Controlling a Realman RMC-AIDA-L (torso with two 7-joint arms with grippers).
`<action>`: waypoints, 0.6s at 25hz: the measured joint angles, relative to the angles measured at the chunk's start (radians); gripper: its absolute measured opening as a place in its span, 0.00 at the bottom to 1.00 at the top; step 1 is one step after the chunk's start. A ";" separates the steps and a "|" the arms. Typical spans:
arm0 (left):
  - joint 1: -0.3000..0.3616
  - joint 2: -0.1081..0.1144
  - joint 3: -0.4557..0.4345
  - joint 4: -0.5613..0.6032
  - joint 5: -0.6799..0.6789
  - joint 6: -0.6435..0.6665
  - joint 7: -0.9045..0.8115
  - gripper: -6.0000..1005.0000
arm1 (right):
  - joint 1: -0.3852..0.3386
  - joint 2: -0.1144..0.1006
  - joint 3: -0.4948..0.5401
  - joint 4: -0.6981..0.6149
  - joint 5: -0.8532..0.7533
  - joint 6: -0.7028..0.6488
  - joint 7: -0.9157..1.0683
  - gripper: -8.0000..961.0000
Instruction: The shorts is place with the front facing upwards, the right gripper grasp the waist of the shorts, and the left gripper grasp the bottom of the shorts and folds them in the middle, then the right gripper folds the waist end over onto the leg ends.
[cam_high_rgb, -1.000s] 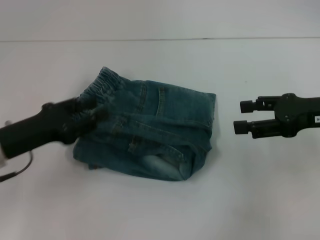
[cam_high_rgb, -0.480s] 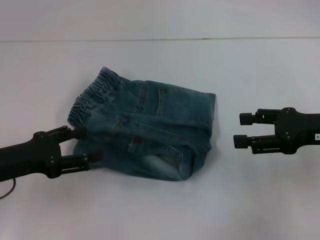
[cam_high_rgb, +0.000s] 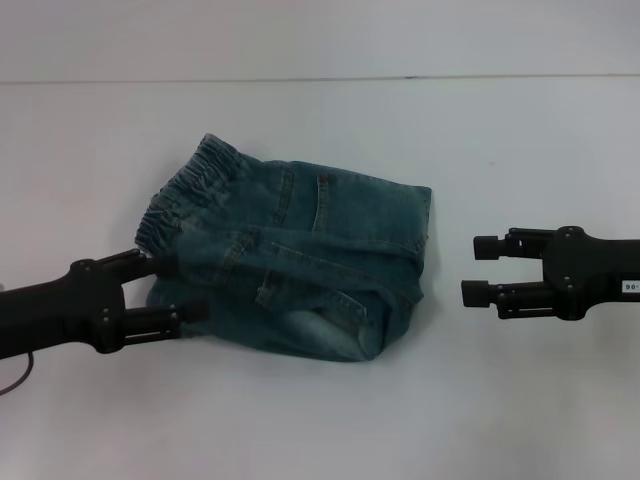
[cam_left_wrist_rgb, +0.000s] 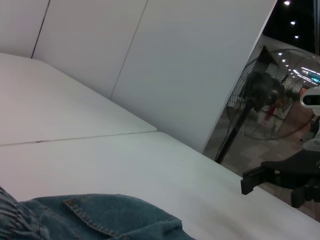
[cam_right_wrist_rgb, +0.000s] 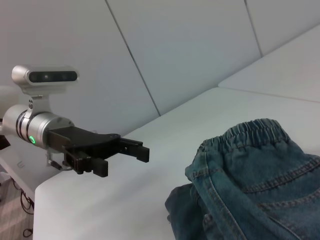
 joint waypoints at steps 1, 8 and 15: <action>-0.001 0.000 0.000 0.000 0.000 0.000 0.000 0.90 | 0.001 0.001 0.000 0.001 0.000 0.000 -0.004 0.89; -0.007 0.000 0.000 0.001 0.000 0.001 -0.009 0.90 | 0.005 0.003 0.001 0.002 0.000 0.001 -0.010 0.89; -0.021 0.000 -0.032 0.001 -0.016 0.002 -0.018 0.90 | 0.008 0.009 0.021 0.002 0.006 0.038 -0.025 0.89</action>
